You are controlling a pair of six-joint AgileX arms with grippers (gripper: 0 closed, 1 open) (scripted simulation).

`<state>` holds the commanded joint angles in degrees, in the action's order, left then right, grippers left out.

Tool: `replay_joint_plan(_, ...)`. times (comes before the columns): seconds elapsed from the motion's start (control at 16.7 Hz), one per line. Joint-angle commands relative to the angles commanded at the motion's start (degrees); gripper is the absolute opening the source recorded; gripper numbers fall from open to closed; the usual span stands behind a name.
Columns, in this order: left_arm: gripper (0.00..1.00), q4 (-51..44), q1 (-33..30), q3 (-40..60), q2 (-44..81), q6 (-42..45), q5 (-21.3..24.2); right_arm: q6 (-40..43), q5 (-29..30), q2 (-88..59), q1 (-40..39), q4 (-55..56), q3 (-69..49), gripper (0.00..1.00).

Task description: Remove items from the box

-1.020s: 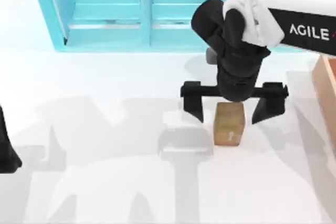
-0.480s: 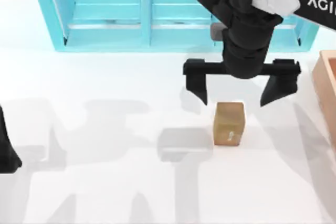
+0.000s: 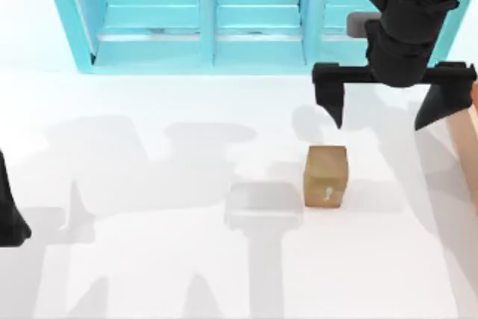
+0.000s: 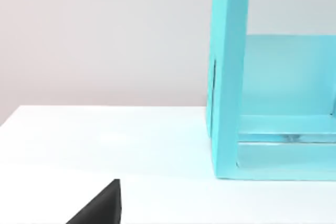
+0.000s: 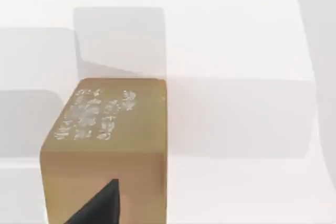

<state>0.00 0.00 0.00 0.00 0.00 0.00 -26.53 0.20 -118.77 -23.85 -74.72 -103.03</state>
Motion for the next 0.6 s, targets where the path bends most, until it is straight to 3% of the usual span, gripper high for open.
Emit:
replay_joint_plan(0.42, 1.0, 0.0, 0.0, 0.0, 0.0, 0.0, 0.0, 30.99, -0.44, 3.77, 31.13, -3.67, 1.42, 1.0)
replay_joint_plan(0.6, 1.0, 0.0, 0.0, 0.0, 0.0, 0.0, 0.0, 39.6, -0.5, 5.93, 39.77, -4.31, 2.02, 1.0)
